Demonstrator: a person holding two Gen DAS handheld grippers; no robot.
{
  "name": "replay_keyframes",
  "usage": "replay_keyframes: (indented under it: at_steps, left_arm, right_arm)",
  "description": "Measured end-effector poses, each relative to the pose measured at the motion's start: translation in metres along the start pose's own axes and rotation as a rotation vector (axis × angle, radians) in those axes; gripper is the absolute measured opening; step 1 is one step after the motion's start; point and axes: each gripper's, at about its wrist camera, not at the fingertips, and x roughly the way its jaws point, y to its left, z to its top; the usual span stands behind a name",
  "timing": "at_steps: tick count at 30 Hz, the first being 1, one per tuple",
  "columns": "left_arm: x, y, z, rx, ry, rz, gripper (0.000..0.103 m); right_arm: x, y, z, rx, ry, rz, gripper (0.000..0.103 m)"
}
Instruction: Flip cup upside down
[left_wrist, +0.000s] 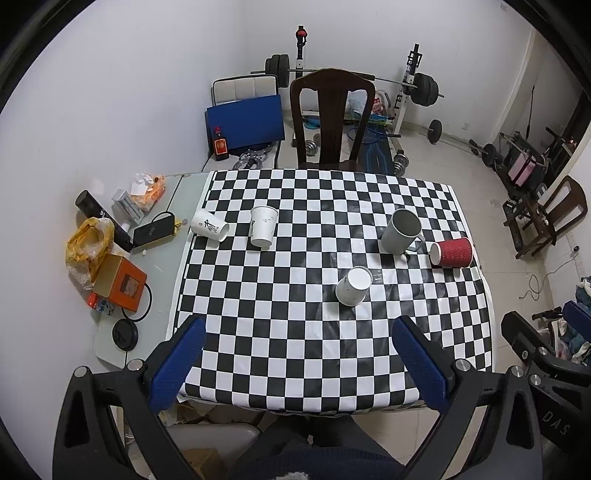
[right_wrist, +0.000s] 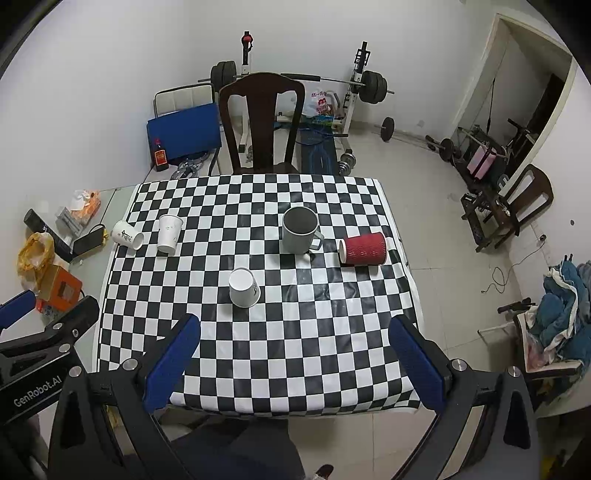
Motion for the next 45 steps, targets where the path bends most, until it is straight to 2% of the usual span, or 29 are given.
replay_keyframes:
  at_steps: [45]
  left_arm:
    - [-0.0068,0.0033,-0.0060,0.007,-0.005,-0.002,0.103]
  right_arm:
    - [-0.0017,-0.0028,-0.0003,0.001,0.003,-0.001,0.103]
